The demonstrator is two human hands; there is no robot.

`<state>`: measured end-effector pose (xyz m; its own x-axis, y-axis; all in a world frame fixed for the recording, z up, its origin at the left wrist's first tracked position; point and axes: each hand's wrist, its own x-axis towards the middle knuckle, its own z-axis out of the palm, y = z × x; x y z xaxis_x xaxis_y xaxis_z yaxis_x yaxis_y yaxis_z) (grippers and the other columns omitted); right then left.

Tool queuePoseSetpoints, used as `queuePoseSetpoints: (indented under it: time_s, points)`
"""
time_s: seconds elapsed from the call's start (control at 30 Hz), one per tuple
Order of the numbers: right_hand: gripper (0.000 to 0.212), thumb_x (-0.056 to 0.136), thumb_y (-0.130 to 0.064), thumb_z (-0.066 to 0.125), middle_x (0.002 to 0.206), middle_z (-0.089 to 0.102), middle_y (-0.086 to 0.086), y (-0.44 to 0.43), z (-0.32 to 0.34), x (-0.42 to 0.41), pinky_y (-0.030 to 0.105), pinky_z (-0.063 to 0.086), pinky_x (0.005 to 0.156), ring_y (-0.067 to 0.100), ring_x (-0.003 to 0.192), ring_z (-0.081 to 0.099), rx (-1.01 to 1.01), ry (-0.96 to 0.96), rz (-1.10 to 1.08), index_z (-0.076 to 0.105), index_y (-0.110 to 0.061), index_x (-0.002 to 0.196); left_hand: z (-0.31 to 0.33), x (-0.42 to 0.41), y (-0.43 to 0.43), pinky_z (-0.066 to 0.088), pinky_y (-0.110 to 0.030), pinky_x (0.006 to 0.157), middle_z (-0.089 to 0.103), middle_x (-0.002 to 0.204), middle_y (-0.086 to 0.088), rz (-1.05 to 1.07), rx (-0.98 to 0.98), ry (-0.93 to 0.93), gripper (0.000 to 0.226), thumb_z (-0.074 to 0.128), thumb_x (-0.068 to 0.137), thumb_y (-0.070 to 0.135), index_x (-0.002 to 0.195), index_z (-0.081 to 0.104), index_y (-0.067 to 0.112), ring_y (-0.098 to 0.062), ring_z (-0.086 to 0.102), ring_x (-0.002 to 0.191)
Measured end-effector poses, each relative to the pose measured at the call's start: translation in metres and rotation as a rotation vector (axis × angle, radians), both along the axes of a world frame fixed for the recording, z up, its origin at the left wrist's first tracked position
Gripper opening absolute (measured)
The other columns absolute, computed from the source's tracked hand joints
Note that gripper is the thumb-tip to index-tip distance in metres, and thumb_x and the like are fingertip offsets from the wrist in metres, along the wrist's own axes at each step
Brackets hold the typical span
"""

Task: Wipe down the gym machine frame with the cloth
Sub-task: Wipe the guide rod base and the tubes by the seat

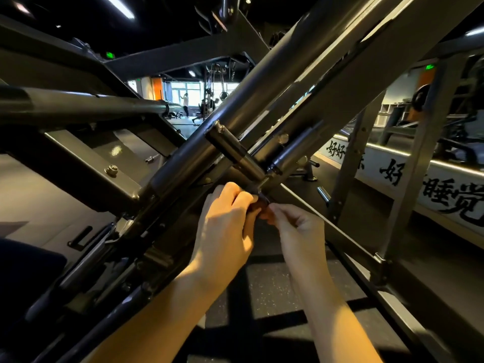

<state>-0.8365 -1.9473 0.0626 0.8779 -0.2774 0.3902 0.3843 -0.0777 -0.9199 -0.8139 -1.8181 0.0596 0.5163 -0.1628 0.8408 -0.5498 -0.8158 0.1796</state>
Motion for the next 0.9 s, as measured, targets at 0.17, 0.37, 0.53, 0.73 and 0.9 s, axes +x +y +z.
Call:
queuePoseSetpoints:
  time_s: [0.17,0.37,0.53,0.73,0.9]
  points:
    - [0.018,0.099,-0.02,0.062,0.09,0.074,-0.021,-0.001,0.003,0.002,0.016,0.042,0.083,-0.009,0.092,0.064,-0.024,0.027,-0.016,0.076,-0.03,0.096,0.005,-0.002,-0.005,0.059,-0.035,0.079,0.06,0.102,-0.008,0.077,0.009,-0.017,0.026,0.08,0.083,0.011,0.106,0.068,0.011,-0.023,0.062,0.094]
    - [0.014,0.098,-0.022,0.064,0.092,0.073,-0.02,0.0,-0.002,-0.005,0.019,0.043,0.079,-0.007,0.088,0.065,0.059,0.063,0.014,0.073,-0.033,0.097,-0.004,-0.015,0.013,0.047,-0.012,0.091,0.058,0.121,0.005,0.143,-0.247,0.118,0.027,0.066,0.094,0.013,0.12,0.063,0.021,-0.001,0.058,0.113]
    - [0.016,0.099,-0.021,0.063,0.097,0.074,-0.014,0.001,-0.004,-0.01,0.023,0.047,0.086,0.001,0.096,0.066,0.124,0.084,0.034,0.072,-0.034,0.099,0.001,-0.027,0.014,0.05,-0.02,0.098,0.06,0.125,0.005,0.019,-0.293,0.143,0.032,0.065,0.097,0.017,0.129,0.062,0.02,-0.001,0.056,0.115]
    - [0.016,0.099,-0.023,0.062,0.101,0.074,-0.014,0.001,-0.01,-0.012,0.026,0.047,0.088,0.001,0.098,0.066,0.132,0.073,0.049,0.075,-0.031,0.104,-0.003,-0.018,0.012,0.043,-0.021,0.09,0.063,0.117,-0.008,0.207,0.006,0.076,0.034,0.073,0.09,0.014,0.123,0.065,0.014,-0.021,0.063,0.11]
    - [0.019,0.1,-0.019,0.06,0.091,0.074,-0.018,0.016,-0.029,-0.02,0.029,0.051,0.083,-0.001,0.085,0.068,0.064,0.146,0.131,0.074,-0.032,0.099,-0.022,-0.037,0.059,0.043,-0.006,0.076,0.064,0.11,-0.001,0.198,-0.107,0.159,0.025,0.073,0.091,0.014,0.114,0.066,0.014,-0.002,0.06,0.1]
